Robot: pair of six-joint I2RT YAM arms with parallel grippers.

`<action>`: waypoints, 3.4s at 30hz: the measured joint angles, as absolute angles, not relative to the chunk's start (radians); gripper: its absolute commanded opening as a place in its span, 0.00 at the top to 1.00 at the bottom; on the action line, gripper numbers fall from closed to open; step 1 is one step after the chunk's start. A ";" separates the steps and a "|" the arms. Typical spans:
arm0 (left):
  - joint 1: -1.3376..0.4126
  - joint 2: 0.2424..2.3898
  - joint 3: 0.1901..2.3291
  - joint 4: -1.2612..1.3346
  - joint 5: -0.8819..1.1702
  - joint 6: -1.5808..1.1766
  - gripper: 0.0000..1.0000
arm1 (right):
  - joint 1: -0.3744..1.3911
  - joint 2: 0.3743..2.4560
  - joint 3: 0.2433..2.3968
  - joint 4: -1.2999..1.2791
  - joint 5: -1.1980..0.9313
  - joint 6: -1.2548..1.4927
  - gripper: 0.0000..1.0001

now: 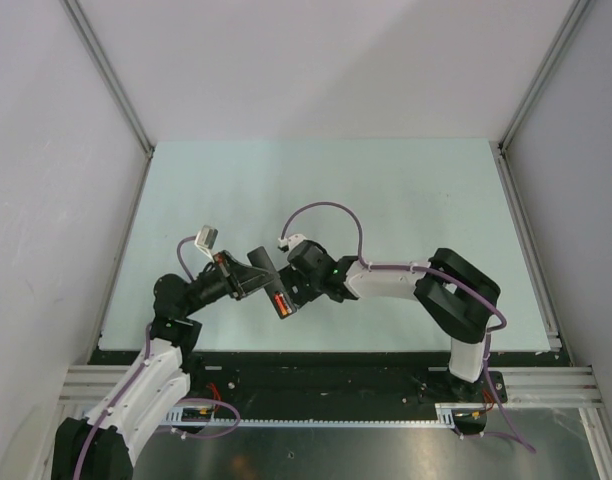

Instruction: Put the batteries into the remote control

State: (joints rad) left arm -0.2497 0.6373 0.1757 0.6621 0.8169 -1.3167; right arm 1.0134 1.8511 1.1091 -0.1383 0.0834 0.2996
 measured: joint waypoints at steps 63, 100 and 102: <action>-0.249 0.664 0.160 0.641 0.816 -1.316 1.00 | 0.646 1.633 0.894 -0.273 0.260 0.950 0.21; -0.249 0.645 0.160 0.641 0.827 -1.308 1.00 | 0.722 1.713 1.015 -0.321 0.112 -0.085 0.26; -0.249 0.645 0.159 0.641 0.828 -1.308 1.00 | 0.710 1.727 1.017 -0.319 0.107 -0.101 0.28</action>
State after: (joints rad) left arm -0.2493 0.6449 0.1589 0.6407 0.8284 -1.3079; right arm 0.7105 1.7271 1.0168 -0.3195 0.1070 -0.1013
